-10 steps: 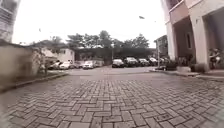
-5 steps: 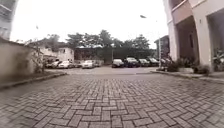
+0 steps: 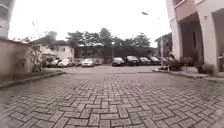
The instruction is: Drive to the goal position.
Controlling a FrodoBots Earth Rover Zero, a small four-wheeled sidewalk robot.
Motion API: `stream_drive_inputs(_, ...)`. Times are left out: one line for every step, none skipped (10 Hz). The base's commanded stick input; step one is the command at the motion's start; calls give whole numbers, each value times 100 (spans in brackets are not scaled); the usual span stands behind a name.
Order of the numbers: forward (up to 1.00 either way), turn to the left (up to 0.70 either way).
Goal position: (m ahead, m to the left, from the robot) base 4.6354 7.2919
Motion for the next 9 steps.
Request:
stream_drive_inputs(50,0)
stream_drive_inputs(50,0)
stream_drive_inputs(50,0)
stream_drive_inputs(50,0)
stream_drive_inputs(50,0)
stream_drive_inputs(50,0)
stream_drive_inputs(50,0)
stream_drive_inputs(50,0)
stream_drive_inputs(50,0)
